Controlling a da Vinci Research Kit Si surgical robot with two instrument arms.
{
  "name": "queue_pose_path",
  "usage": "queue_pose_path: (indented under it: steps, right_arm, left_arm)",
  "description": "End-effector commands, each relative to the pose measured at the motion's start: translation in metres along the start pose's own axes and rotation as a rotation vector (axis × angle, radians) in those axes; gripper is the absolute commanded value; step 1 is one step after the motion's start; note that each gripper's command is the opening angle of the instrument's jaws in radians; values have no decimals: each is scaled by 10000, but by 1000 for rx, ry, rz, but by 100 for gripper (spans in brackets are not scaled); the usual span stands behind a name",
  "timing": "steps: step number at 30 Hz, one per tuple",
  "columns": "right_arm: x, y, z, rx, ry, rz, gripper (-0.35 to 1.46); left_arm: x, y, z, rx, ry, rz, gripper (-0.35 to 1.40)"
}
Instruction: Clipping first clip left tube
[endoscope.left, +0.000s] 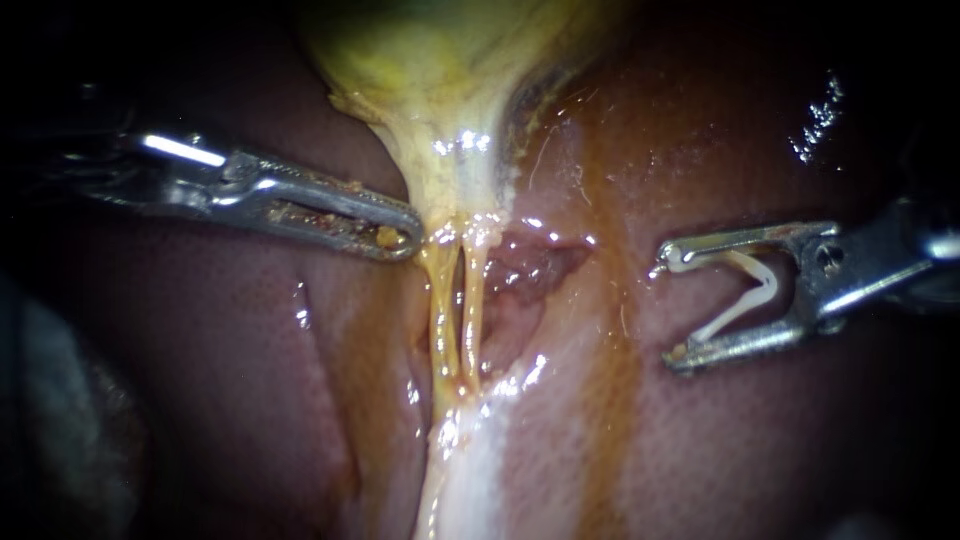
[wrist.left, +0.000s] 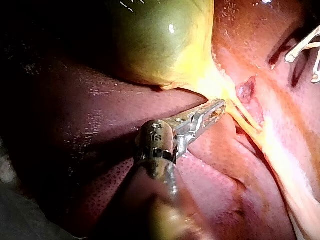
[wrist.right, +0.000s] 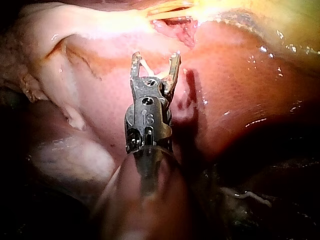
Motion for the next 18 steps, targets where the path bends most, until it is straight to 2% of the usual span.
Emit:
queue_pose_path:
  steps: [1, 4, 11, 18]
  right_arm:
    - [-1, 0, 1, 0, 0, 0, 46]
    - [-1, 0, 1, 0, 0, 0, 46]
    - [0, 0, 1, 0, 0, 0, 46]
    - [2, -1, 2, -1, 3, 1, 47]
  left_arm:
    - [1, 1, -2, -2, -1, -1, -35]
    - [8, 6, -15, -12, -7, -5, -35]
    - [30, 22, -52, 7, 22, 8, -35]
    - [31, 23, -64, 9, 31, 5, -35]
